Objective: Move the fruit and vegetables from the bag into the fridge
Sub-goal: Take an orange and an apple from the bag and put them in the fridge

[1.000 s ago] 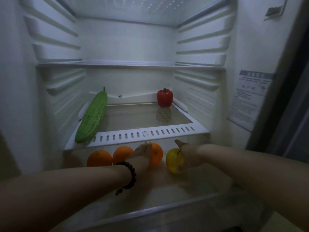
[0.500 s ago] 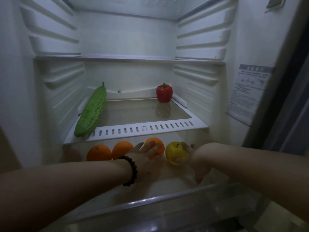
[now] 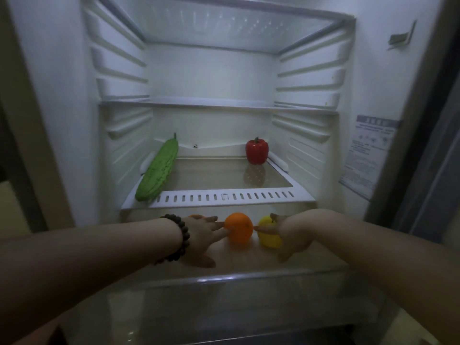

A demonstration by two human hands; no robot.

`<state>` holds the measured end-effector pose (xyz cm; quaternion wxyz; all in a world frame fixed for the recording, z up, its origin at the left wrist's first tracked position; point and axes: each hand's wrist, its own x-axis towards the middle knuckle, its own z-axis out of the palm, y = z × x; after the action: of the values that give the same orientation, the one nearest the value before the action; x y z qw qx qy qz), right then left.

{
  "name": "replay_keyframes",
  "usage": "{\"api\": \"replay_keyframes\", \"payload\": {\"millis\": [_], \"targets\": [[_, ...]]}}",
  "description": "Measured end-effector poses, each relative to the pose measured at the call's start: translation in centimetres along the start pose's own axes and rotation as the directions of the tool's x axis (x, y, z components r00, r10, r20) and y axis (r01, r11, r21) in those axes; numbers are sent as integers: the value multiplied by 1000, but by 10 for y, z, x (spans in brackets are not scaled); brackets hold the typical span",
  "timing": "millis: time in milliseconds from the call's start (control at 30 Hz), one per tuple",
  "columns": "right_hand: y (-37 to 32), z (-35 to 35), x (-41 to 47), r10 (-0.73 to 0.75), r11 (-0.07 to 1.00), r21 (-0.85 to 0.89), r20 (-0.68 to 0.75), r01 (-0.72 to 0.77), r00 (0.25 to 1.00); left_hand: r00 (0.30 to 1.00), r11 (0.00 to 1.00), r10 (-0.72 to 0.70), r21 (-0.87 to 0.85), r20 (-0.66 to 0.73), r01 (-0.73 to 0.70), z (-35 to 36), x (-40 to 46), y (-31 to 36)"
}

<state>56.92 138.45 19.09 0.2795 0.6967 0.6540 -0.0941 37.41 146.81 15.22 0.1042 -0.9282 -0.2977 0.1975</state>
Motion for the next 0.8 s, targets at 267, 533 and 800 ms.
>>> {"api": "replay_keyframes", "payload": {"millis": [267,533,800], "targets": [[-23,-8,-50,-92,975,165,-311,149,946,973,932,-224,-304,-51,198,-46,-78,13],[-58,-1,-109,70,910,362,-613,202,787,822,918,-378,-288,-426,273,-59,-148,44],[-119,75,-179,230,867,438,-774,237,590,653,867,-483,-421,-584,265,-3,-222,127]]}}
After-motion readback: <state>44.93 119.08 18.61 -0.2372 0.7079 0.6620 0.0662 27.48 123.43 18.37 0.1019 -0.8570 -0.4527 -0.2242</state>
